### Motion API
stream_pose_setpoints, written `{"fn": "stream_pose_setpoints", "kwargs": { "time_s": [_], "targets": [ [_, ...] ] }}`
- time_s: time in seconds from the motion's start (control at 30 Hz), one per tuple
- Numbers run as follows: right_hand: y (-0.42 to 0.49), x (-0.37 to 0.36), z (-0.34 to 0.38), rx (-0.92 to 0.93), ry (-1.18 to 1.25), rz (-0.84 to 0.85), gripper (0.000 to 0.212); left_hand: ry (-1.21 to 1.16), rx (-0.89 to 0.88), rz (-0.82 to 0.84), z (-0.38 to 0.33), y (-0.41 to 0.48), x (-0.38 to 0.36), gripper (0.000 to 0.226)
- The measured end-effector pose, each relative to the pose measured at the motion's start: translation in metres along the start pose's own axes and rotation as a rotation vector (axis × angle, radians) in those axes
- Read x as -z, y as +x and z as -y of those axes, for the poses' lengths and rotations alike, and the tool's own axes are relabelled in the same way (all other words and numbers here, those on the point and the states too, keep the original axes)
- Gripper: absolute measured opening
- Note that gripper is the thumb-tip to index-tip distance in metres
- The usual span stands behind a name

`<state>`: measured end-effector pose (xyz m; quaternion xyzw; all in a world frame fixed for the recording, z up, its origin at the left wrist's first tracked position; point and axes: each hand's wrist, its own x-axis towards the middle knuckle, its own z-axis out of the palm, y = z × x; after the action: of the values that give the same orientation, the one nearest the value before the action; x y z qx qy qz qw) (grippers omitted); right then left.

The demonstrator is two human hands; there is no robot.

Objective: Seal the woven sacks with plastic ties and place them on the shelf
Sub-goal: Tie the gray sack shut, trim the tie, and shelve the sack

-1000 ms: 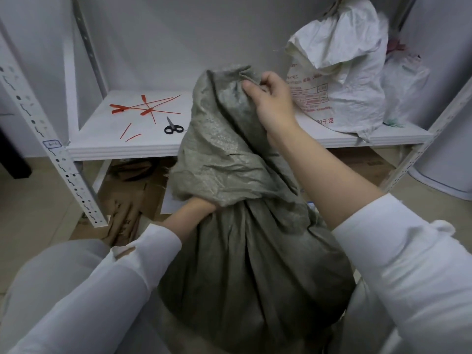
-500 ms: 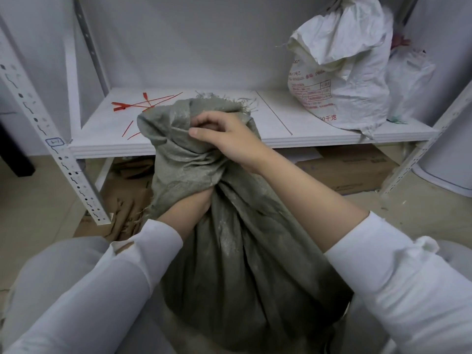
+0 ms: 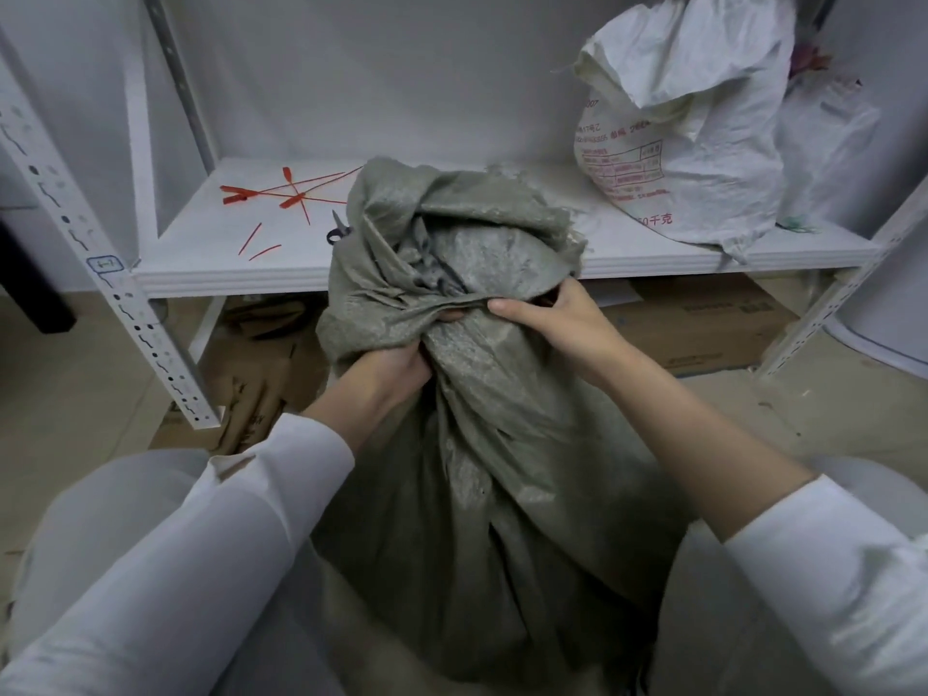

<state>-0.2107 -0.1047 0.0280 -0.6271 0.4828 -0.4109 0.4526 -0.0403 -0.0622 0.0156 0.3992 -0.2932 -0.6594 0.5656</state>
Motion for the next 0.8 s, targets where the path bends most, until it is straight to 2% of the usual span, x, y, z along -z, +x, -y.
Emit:
{"fn": "stream_pose_setpoints", "kwargs": {
  "time_s": [0.13, 0.17, 0.23, 0.3, 0.37, 0.43, 0.53, 0.6, 0.63, 0.67, 0.7, 0.77, 0.8],
  "targets": [
    [-0.005, -0.004, 0.004, 0.034, 0.196, 0.125, 0.044, 0.086, 0.047, 0.004, 0.006, 0.004, -0.004, 0.026],
    [-0.006, -0.007, 0.003, 0.034, 0.191, 0.146, 0.041, 0.091, 0.071, 0.011, 0.007, 0.008, -0.001, 0.029],
    [-0.003, -0.010, -0.007, 0.048, 0.144, 0.155, 0.047, 0.066, 0.133, 0.017, 0.012, 0.019, 0.006, 0.042],
    [0.002, -0.009, -0.019, 0.058, 0.118, 0.096, 0.053, 0.111, 0.156, 0.013, 0.019, 0.028, 0.012, 0.040],
    [0.009, -0.004, -0.028, 0.085, 0.070, -0.032, 0.045, 0.244, 0.175, 0.003, 0.027, 0.028, 0.013, 0.032],
    [0.016, 0.001, -0.026, 0.136, -0.121, -0.179, 0.037, 0.372, 0.161, -0.086, 0.034, 0.027, 0.012, 0.041],
    [0.029, 0.012, -0.024, 0.126, -0.556, -0.333, 0.039, 0.648, -0.045, -0.340, 0.042, 0.026, 0.012, 0.049],
    [0.033, 0.012, -0.026, 0.128, -1.026, -0.392, 0.043, 0.779, -0.211, -0.325, 0.047, 0.020, 0.006, 0.070],
    [0.033, 0.009, -0.026, 0.235, -1.242, -0.435, 0.038, 0.810, -0.275, -0.237, 0.050, 0.017, 0.002, 0.081],
    [0.032, 0.005, -0.024, 0.337, -1.388, -0.424, 0.032, 0.841, -0.302, -0.131, 0.053, 0.014, -0.001, 0.091],
    [0.029, 0.001, -0.019, 0.386, -1.375, -0.337, 0.030, 0.880, -0.302, -0.050, 0.057, 0.013, -0.005, 0.099],
    [0.024, -0.011, -0.012, 0.420, -1.184, -0.142, 0.036, 0.910, -0.325, 0.005, 0.061, 0.009, -0.011, 0.106],
    [0.019, -0.017, -0.006, 0.414, -1.078, -0.014, 0.041, 0.891, -0.348, -0.023, 0.060, 0.005, -0.012, 0.101]
  ]
}}
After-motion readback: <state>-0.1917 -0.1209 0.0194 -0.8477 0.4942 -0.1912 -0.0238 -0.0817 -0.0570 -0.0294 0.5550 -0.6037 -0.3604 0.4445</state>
